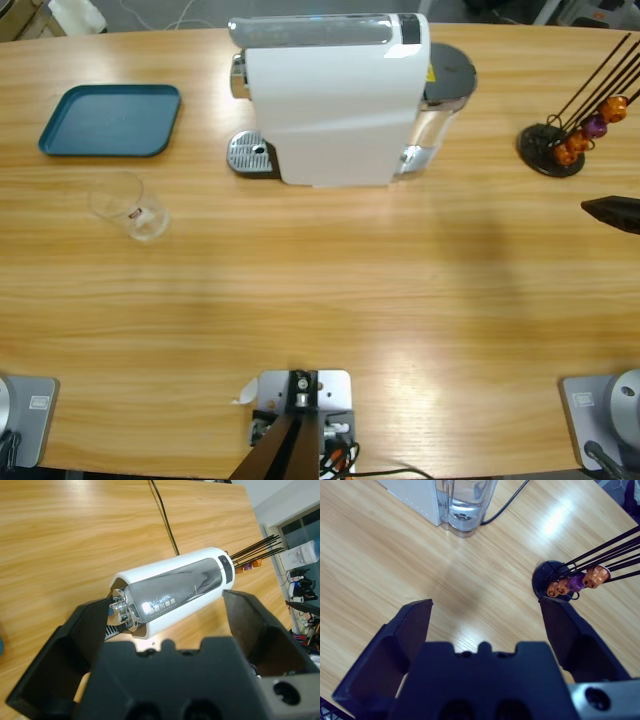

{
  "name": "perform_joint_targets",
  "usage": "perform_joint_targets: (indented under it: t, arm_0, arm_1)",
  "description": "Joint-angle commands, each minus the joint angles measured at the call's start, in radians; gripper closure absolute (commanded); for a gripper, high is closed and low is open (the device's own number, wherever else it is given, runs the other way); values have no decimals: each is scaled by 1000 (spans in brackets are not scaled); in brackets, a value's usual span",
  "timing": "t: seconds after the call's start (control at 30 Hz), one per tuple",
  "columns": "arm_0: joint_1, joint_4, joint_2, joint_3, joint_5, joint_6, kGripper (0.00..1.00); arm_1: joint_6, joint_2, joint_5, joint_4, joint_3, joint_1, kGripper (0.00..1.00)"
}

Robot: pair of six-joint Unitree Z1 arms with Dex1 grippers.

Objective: Pour coffee

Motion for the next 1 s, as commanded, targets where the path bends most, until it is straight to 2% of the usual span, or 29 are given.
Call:
perform_joint_targets:
  t: [0.03, 0.4, 0.5, 0.57, 0.67, 0.7, 0.77, 0.8, 0.87, 0.9, 1.0]
  arm_0:
    - [10, 18, 81, 67, -13, -82, 102]
    - [11, 18, 102, 101, -45, -110, 116]
    - [11, 18, 104, 100, -47, -111, 278]
    - [11, 20, 102, 101, -43, -110, 452]
    - [22, 26, 97, 101, -39, -109, 523]
    - [23, 26, 96, 101, -39, -109, 626]
    - [23, 30, 98, 101, -39, -109, 693]
    - [23, 34, 97, 101, -39, -109, 783]
    - [23, 40, 95, 101, -39, -108, 873]
    - [23, 41, 93, 101, -39, -107, 902]
    - [23, 41, 96, 101, -46, -102, 902]
  arm_1:
    - [13, 30, 15, 7, 19, 8, 68]
    - [15, 22, 15, 8, 19, 8, 69]
    - [15, 21, 15, 8, 19, 8, 69]
    - [16, 21, 15, 8, 19, 8, 69]
    - [16, 21, 16, 8, 19, 8, 69]
    - [16, 21, 16, 8, 19, 8, 69]
    - [16, 21, 16, 8, 19, 8, 77]
    - [16, 21, 16, 8, 19, 8, 81]
    - [16, 21, 16, 8, 19, 8, 82]
    - [16, 21, 16, 8, 19, 8, 82]
    - [16, 20, 16, 8, 19, 8, 82]
